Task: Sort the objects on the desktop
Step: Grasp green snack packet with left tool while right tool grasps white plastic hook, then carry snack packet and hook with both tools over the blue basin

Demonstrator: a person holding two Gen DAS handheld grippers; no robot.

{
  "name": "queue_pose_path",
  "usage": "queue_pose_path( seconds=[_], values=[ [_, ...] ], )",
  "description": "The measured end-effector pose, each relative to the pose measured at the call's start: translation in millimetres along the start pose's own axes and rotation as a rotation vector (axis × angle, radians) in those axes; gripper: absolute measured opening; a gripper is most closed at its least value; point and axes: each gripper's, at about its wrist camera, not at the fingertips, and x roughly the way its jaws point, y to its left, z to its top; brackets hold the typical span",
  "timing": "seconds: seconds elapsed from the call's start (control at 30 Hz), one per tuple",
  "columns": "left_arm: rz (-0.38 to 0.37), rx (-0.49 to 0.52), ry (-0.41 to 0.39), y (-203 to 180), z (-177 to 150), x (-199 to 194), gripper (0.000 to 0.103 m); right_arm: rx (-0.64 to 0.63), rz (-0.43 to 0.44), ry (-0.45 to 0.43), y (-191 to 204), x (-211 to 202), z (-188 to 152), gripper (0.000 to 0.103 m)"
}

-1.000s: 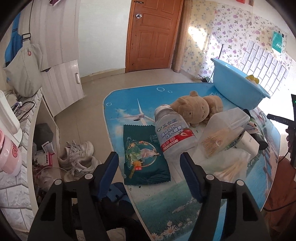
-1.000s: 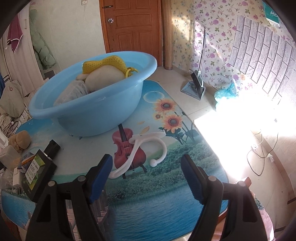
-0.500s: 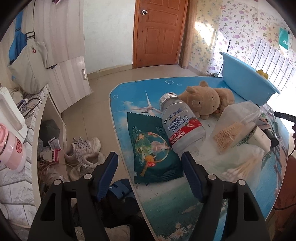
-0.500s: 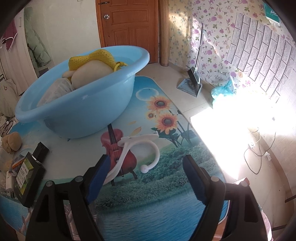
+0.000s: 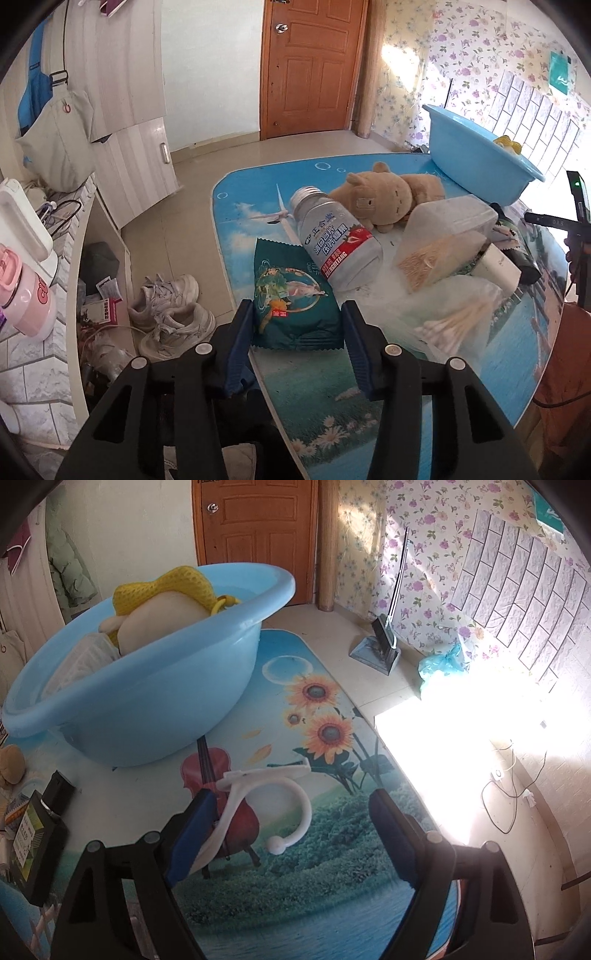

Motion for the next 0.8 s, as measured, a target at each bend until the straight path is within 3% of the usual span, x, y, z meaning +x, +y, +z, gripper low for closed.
queue_pose_path(
  seconds=[0.07,0.1,0.13,0.2,0.63,0.8],
  values=[
    [-0.021,-0.005,-0.008,-5.6,-1.7,-5.4,0.047,-0.007,0.018,0.011,1.3,2.2,-1.1,0.084],
    [-0.033,-0.005,-0.007,-9.2,-2.6,-7.9,0.047,-0.017,0.019,-0.002,2.4,0.0,-2.0,0.075],
    [-0.041,-0.002,-0.003,-12.7,-3.4,-8.7,0.047,-0.028,0.032,-0.008,4.1,-2.4,-2.7,0.060],
    [-0.047,0.015,0.009,-21.8,-6.4,-9.7,0.047,-0.053,0.053,-0.002,7.7,-5.4,-3.6,0.051],
    [0.013,0.064,0.043,-45.4,-22.0,-7.3,0.052,-0.092,0.175,-0.067,18.1,-43.0,-18.7,0.051],
    [0.027,0.060,0.034,-45.0,-15.9,0.2,0.063,-0.106,0.179,-0.080,19.9,-49.6,-22.0,0.051]
  ],
)
